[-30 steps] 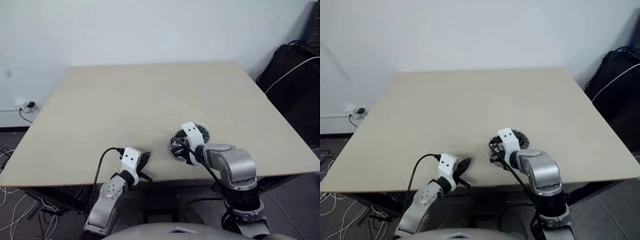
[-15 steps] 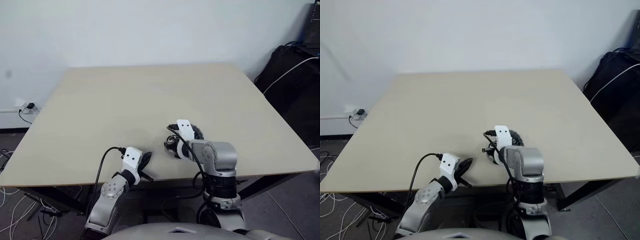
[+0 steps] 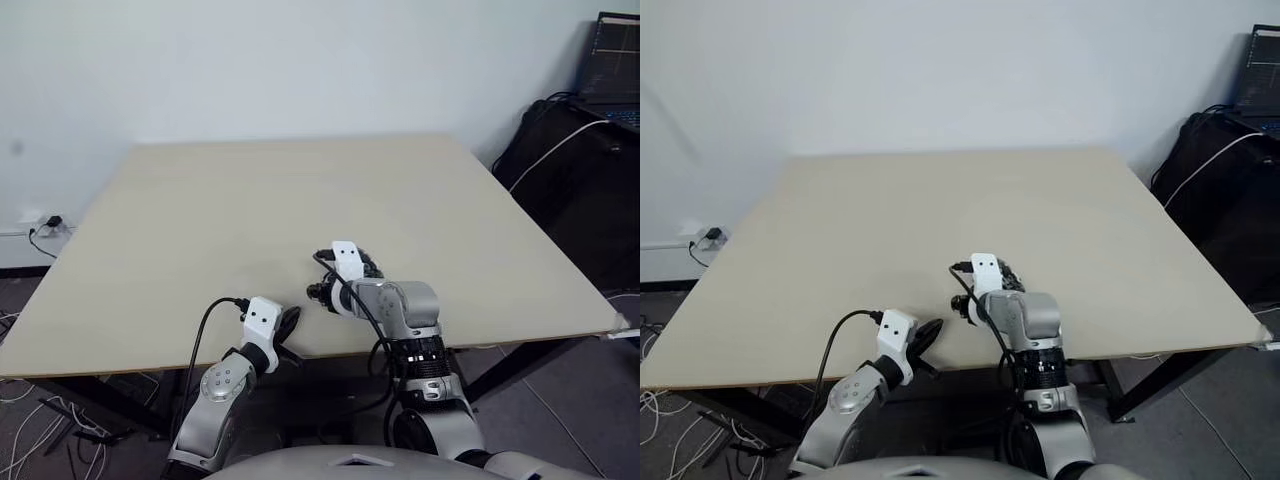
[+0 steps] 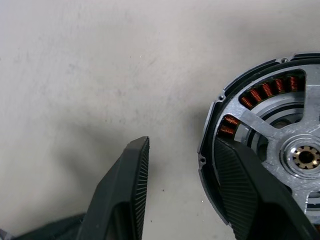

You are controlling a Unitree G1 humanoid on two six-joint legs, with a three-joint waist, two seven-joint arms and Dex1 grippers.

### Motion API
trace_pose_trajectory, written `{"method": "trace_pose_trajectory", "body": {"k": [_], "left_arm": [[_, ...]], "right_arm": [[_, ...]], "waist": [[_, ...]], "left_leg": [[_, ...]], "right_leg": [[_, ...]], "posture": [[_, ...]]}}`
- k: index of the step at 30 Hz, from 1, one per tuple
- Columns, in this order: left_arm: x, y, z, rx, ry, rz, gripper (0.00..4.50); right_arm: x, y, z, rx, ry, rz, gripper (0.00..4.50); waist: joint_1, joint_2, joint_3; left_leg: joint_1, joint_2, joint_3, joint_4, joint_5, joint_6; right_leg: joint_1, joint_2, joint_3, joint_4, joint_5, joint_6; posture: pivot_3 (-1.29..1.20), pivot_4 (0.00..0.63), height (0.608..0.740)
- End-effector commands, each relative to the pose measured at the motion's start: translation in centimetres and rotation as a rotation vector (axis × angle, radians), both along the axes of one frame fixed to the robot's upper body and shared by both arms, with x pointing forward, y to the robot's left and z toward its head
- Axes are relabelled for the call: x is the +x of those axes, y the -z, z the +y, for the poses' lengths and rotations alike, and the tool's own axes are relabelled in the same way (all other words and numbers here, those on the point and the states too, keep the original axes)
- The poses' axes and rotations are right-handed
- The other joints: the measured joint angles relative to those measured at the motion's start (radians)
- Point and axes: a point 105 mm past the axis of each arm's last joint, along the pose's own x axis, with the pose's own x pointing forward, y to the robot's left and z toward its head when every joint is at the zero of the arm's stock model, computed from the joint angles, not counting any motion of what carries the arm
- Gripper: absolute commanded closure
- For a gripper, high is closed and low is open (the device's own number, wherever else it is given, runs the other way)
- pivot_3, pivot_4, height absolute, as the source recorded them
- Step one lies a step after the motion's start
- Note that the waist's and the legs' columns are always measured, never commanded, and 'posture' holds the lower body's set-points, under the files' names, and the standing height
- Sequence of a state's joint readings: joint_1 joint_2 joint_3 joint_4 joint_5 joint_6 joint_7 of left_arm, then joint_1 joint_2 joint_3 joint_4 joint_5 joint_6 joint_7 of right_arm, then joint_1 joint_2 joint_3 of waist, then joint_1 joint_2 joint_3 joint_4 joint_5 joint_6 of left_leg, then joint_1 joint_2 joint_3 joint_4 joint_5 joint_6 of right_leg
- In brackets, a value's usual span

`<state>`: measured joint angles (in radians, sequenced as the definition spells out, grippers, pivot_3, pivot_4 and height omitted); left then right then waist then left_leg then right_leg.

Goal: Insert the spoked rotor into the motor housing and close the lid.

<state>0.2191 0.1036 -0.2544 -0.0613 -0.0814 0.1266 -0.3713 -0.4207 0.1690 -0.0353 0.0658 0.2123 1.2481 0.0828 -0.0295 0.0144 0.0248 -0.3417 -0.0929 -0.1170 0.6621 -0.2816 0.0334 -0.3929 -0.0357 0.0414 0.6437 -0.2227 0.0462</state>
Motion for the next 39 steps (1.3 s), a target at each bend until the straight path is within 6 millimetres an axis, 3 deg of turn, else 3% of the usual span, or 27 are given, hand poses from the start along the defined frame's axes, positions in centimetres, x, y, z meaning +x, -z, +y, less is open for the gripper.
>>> {"method": "trace_pose_trajectory", "body": {"k": [1,5,8,11,17,27,30,32,36,39], "left_arm": [[0.6,-1.3,-0.2,-0.015,0.003,-0.051,4.5],[0.6,-1.3,-0.2,-0.016,0.007,-0.053,4.5],[0.6,-1.3,-0.1,-0.014,0.011,-0.051,4.5],[0.6,-1.3,-0.2,-0.011,0.021,-0.051,4.5],[0.9,-1.5,-0.3,-0.009,0.031,-0.054,4.5],[0.8,-1.6,0.1,-0.006,0.017,-0.062,4.5],[0.8,-1.7,0.2,-0.004,0.014,-0.065,4.5],[0.8,-1.7,0.3,-0.004,0.011,-0.067,4.5],[0.7,-1.8,0.4,-0.003,0.01,-0.071,4.5],[0.6,-1.9,0.4,-0.006,0.013,-0.075,4.5]], "right_arm": [[0.6,-5.3,5.9,0.24,-0.083,-0.127,2.34],[-0.1,-9.1,6.8,0.48,-0.152,-0.203,2.34],[-0.8,-10.5,6.8,0.555,-0.196,-0.228,2.34],[-1.2,-9.6,6.4,0.426,-0.243,-0.244,2.34],[-1.3,-6.8,5.8,0.232,-0.266,-0.214,2.34],[-1.4,-7.5,6.4,0.281,-0.298,-0.24,2.34],[-1.4,-8.8,6.7,0.321,-0.334,-0.316,2.34],[-1.6,-10.5,6.8,0.333,-0.396,-0.458,2.34],[-2.9,-12.2,6.8,0.303,-0.538,-0.645,2.34],[-4.8,-15.1,6.6,0.408,-0.636,-0.808,2.34]], "waist": [[-0.008,0.001,0.001],[-0.017,0.003,0.004],[-0.017,0.003,0.004],[-0.01,0.003,0.003],[0.001,0.003,0.002],[0.007,0.003,0.002],[0.007,0.003,0.002],[0.006,0.003,0.002],[0.007,0.003,0.002],[0.009,0.002,0.002]], "left_leg": [[0.0,0.0,0.0,0.0,0.0,0.0],[-0.003,0.002,0.0,-0.002,0.001,-0.002],[-0.007,0.002,-0.001,-0.007,0.003,0.002],[-0.012,0.002,-0.001,-0.01,0.0,0.002],[-0.016,0.0,0.0,-0.011,-0.001,-0.001],[-0.016,0.0,0.0,-0.01,-0.001,0.002],[-0.015,0.0,0.0,-0.01,0.0,0.002],[-0.015,0.0,0.0,-0.01,0.001,0.002],[-0.015,0.0,-0.001,-0.009,0.0,0.002],[-0.015,0.0,-0.001,-0.008,0.0,0.002]], "right_leg": [[0.0,0.0,0.0,0.0,0.0,0.0],[-0.006,0.0,-0.003,0.002,0.003,0.004],[-0.016,0.001,-0.004,0.002,0.003,0.004],[-0.02,0.0,-0.003,0.001,0.004,-0.006],[-0.024,-0.001,-0.003,-0.001,0.004,-0.009],[-0.023,-0.001,-0.004,-0.001,0.004,-0.008],[-0.022,-0.001,-0.004,0.0,0.004,-0.007],[-0.022,-0.001,-0.004,0.0,0.002,-0.004],[-0.021,-0.001,-0.004,-0.001,0.002,-0.003],[-0.021,-0.001,-0.005,-0.001,0.002,-0.003]], "posture": [[0.0,0.0,0.74],[0.0,0.0,0.74],[0.0,0.0,0.74],[0.0,0.0,0.74],[0.0,0.0,0.74],[0.0,0.0,0.74],[0.0,0.0,0.74],[0.0,0.0,0.74],[0.0,0.0,0.74],[0.0,0.0,0.74]]}}
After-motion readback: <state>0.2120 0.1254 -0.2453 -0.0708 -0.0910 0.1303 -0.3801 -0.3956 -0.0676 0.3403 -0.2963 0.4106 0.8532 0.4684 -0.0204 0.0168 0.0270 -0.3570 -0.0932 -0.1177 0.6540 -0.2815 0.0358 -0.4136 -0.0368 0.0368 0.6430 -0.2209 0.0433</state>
